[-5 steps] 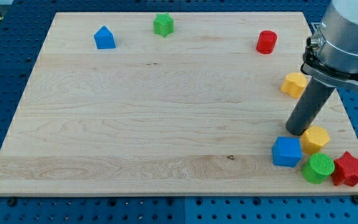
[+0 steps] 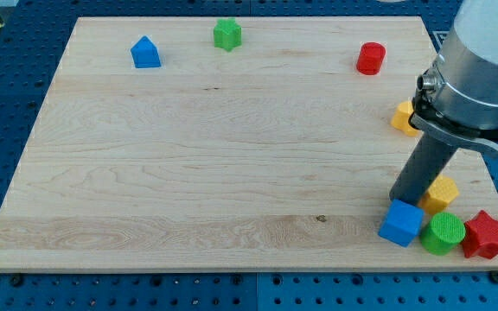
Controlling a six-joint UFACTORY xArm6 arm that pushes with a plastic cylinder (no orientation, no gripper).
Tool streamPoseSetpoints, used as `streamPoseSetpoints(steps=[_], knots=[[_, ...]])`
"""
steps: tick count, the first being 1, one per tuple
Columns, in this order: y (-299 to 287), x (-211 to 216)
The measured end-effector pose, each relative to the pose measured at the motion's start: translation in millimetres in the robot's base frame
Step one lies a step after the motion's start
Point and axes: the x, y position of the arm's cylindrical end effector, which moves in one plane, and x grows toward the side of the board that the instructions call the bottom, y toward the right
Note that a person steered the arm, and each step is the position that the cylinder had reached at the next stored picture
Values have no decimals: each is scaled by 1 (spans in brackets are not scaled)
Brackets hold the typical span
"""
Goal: Move the yellow hexagon above the red star
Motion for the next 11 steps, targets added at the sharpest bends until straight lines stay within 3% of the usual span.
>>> streamPoseSetpoints(steps=[5, 7, 11], knots=[[10, -6], [2, -41], [49, -21]])
